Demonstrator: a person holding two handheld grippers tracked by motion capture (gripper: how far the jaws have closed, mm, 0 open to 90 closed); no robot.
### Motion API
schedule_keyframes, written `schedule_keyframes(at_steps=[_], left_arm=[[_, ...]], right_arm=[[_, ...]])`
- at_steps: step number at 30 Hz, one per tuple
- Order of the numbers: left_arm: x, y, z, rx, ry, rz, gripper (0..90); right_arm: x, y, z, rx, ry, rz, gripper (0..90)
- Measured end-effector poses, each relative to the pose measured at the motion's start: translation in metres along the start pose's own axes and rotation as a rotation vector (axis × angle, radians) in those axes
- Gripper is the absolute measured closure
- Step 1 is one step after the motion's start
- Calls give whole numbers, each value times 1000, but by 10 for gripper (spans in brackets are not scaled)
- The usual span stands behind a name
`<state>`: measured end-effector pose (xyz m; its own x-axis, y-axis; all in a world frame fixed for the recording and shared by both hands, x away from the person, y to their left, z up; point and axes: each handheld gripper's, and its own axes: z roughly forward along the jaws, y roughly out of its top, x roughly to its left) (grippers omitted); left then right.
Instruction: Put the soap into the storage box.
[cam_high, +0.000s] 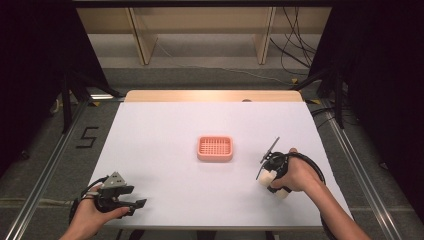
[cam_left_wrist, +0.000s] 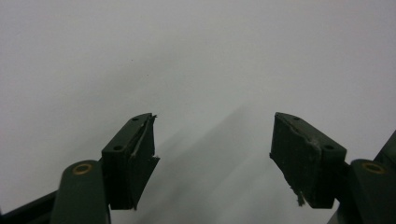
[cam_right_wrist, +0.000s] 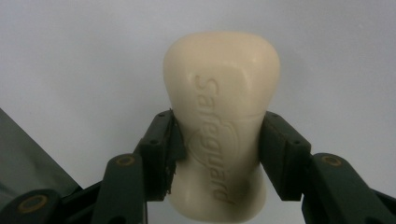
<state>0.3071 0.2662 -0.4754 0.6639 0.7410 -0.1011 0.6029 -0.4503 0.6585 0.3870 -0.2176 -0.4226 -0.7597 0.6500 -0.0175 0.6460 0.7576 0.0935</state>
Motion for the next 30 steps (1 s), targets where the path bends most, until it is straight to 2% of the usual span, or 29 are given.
schedule_keyframes(at_steps=[3,7,8,11,12,14,16,17,18,22,24,25,30], left_arm=[[0,0,0,-3,2,-1,301],[0,0,0,-1,9,-1,302],[0,0,0,1,10,-1,301],[0,0,0,-1,6,-4,302],[1,0,0,4,11,-4,301],[0,0,-1,-3,10,-3,301],[0,-1,0,-3,8,-16,301],[0,-1,0,-3,3,-17,302],[1,0,-1,6,2,6,301],[1,0,-1,0,11,-4,301],[1,0,-1,4,10,-5,301],[0,0,0,6,7,-14,301],[1,-1,-1,-4,11,-2,301]], right_arm=[[2,1,-1,5,6,22,505],[-1,3,-2,-8,-9,-2,505],[1,3,-2,-5,-8,29,505],[-1,4,-4,-20,-14,20,505],[-1,4,-4,-26,-24,36,505],[-3,4,-6,-59,-25,24,505],[-1,4,-8,-103,-8,59,505],[-2,4,-9,-117,-4,62,505],[-2,4,-9,-131,-5,61,505],[-2,5,-12,-186,-16,69,505],[-1,6,-13,-205,-12,100,505],[-1,6,-13,-224,-17,97,506],[-2,8,-15,-247,-23,114,505]])
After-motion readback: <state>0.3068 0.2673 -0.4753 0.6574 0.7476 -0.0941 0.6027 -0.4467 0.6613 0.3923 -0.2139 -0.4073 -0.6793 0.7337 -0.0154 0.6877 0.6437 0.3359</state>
